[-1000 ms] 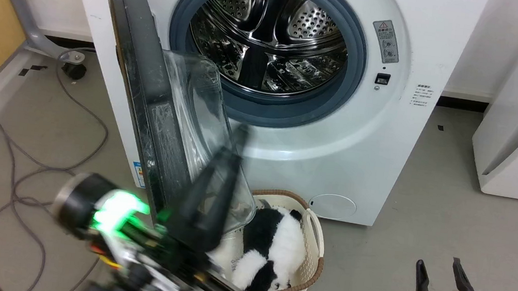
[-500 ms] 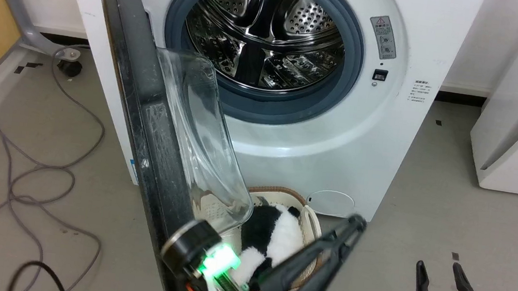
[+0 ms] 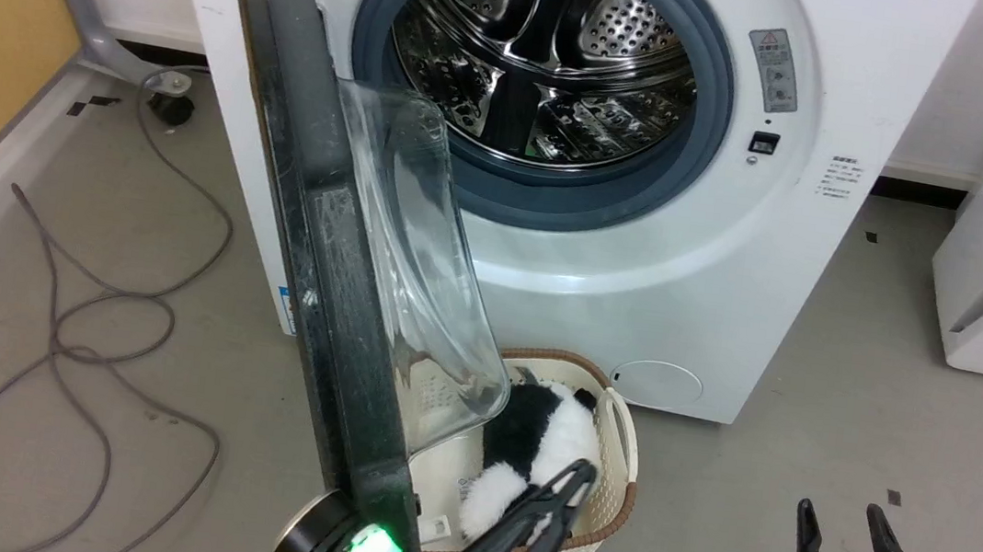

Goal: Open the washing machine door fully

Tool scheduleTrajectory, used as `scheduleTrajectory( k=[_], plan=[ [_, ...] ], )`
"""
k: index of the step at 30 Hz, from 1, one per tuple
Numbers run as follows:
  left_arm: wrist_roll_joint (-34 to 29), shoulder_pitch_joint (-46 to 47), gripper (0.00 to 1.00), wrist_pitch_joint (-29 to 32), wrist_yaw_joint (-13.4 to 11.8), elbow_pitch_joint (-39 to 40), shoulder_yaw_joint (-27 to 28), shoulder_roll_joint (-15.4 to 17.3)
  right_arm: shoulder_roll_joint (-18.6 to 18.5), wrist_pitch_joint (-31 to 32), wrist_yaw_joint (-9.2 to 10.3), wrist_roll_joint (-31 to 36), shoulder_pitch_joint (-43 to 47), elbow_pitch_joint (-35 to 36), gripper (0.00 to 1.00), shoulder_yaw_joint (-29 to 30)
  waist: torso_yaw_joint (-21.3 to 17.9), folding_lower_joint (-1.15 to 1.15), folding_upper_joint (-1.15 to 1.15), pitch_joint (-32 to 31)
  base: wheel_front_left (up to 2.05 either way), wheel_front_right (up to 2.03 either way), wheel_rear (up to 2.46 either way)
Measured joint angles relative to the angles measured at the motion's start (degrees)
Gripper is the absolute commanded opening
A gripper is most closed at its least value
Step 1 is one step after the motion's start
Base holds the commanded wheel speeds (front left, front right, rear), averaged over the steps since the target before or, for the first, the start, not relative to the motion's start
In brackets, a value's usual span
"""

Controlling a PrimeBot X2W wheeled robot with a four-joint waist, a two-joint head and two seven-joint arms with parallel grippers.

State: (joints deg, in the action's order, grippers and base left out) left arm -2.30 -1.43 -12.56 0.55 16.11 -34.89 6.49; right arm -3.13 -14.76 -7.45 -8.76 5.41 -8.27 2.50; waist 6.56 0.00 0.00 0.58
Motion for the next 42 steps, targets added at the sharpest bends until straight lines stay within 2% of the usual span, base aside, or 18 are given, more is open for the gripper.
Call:
scheduleTrajectory(
  k=[6,16,23,31,42],
  plan=[
    [1.79,-1.32,0.00,-0.10,-1.43,-5.55,2.41,0.92,0.00,0.00,0.00,0.00,0.01,-0.20,1.00,0.35,1.08,0.00,0.00,0.37,0.00,0.00,0.00],
    [2.66,-0.91,0.00,-1.16,-2.36,-12.10,4.50,1.78,0.04,0.01,0.00,0.03,-0.01,-0.38,1.00,0.49,4.41,0.00,0.00,1.26,0.00,0.00,0.00],
    [3.20,-0.87,0.00,-1.69,-2.66,-13.58,4.58,1.72,0.07,0.00,0.00,0.12,-0.02,-0.38,1.00,0.01,7.77,0.00,0.00,1.57,0.00,0.00,0.00],
    [4.13,-1.26,0.00,-2.04,-4.61,-13.73,6.73,2.99,0.07,0.00,0.00,0.12,-0.01,-0.38,1.00,0.09,11.91,0.00,0.00,1.59,0.00,0.00,0.00],
    [7.59,-1.58,0.00,-2.12,-7.68,-14.85,14.78,5.90,0.08,0.00,0.00,0.23,-0.09,-0.25,1.00,0.03,16.62,0.00,0.00,2.65,0.00,0.00,0.00]
  ],
)
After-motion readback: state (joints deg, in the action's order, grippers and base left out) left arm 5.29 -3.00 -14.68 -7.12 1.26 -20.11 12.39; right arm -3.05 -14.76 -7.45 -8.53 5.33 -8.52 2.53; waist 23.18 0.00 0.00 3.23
